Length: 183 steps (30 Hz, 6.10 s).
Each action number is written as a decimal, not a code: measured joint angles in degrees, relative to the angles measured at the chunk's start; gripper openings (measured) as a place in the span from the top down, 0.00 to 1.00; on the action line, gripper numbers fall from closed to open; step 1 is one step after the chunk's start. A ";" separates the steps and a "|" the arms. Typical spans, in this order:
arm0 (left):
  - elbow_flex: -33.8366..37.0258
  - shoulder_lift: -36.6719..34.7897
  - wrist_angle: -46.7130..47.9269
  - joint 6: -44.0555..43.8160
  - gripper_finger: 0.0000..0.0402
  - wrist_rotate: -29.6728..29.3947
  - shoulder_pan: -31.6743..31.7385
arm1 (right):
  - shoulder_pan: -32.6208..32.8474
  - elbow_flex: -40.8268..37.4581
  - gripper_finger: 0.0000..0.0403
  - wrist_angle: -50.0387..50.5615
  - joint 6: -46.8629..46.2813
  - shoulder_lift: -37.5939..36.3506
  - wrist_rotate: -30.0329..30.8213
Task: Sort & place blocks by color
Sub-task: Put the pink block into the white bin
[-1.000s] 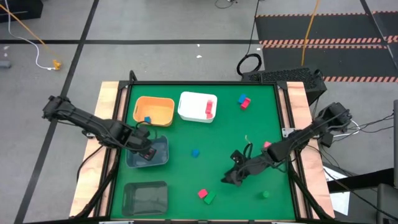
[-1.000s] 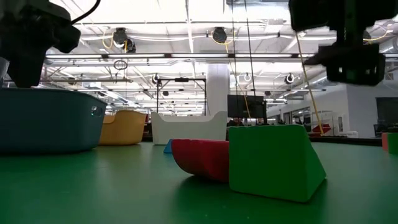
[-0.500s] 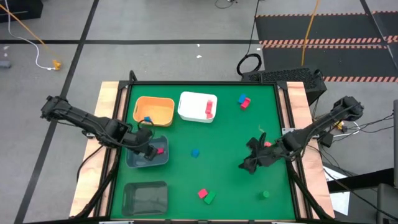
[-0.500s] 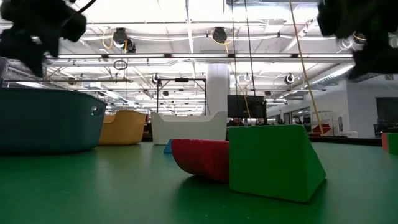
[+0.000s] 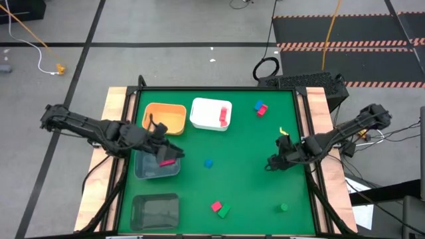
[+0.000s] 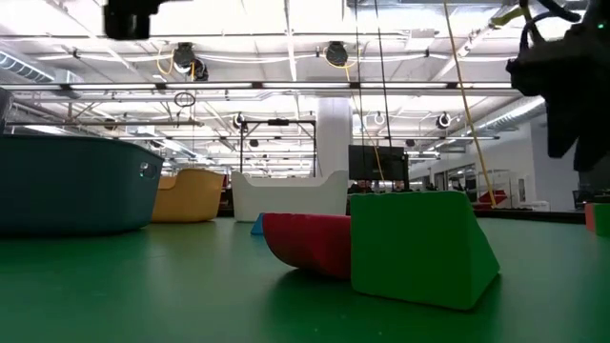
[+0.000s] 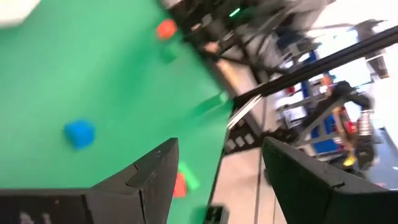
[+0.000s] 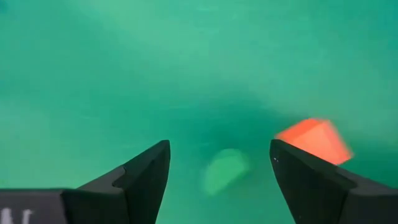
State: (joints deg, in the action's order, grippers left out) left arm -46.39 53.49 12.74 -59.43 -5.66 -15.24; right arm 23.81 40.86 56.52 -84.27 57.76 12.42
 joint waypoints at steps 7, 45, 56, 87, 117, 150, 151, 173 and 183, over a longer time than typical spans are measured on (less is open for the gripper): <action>-0.07 -0.38 -3.32 5.01 0.42 2.21 2.84 | -4.37 0.11 0.38 10.30 11.27 -0.02 -0.74; -0.07 -0.26 -3.70 3.77 0.42 2.56 3.71 | -13.38 -6.49 0.29 3.23 48.36 0.63 -4.99; -0.04 -0.26 -3.63 4.56 0.42 1.54 3.71 | -13.33 -9.72 0.29 -0.34 42.80 0.76 -6.70; -0.04 -0.26 -3.41 9.31 0.42 1.51 4.72 | -13.38 -14.36 0.71 -39.70 26.34 0.76 -0.86; -0.07 12.10 -25.84 21.65 0.42 34.01 29.37 | -17.64 0.31 0.71 -109.80 96.10 18.41 17.54; -0.02 24.82 -47.67 2.11 0.42 30.04 40.19 | -25.52 10.62 0.70 -105.65 95.01 28.22 6.78; -0.02 24.95 -48.48 1.72 0.42 30.20 40.21 | -25.68 10.62 0.70 -105.56 95.17 28.22 6.78; -0.04 26.40 -53.41 0.63 0.41 35.33 37.10 | -27.21 11.42 0.70 -106.03 95.48 28.20 5.01; -0.04 26.35 -54.14 1.02 0.41 36.27 36.91 | -27.23 11.47 0.69 -105.44 95.88 28.22 3.38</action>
State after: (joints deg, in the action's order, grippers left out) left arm -46.44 79.84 -41.41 -58.42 30.61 21.67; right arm -3.42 52.34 -48.92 11.62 85.97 15.80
